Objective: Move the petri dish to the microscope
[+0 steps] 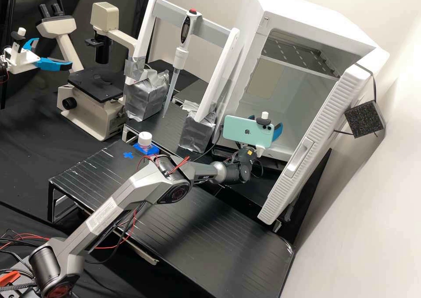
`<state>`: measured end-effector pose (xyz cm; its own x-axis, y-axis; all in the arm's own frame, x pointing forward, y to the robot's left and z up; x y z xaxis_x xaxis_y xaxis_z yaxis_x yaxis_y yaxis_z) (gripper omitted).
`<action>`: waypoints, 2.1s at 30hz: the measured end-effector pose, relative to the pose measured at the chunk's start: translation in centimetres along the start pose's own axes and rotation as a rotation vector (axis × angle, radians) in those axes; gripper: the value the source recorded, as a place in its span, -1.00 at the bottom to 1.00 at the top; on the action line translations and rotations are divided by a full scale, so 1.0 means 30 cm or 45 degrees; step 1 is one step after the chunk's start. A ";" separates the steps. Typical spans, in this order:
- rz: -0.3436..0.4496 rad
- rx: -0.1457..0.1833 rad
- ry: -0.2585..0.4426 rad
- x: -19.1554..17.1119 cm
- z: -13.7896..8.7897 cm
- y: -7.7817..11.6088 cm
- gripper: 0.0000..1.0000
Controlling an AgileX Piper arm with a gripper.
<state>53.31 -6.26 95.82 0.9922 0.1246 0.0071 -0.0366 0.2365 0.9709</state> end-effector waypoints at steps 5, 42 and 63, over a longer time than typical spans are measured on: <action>-0.001 0.000 -0.005 0.000 0.001 0.000 1.00; 0.121 0.005 -0.026 -0.129 0.029 0.181 1.00; 0.162 0.200 -0.157 -0.159 0.050 0.154 1.00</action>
<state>48.58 -7.20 100.62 0.9881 0.0229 0.1518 -0.1531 0.0726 0.9855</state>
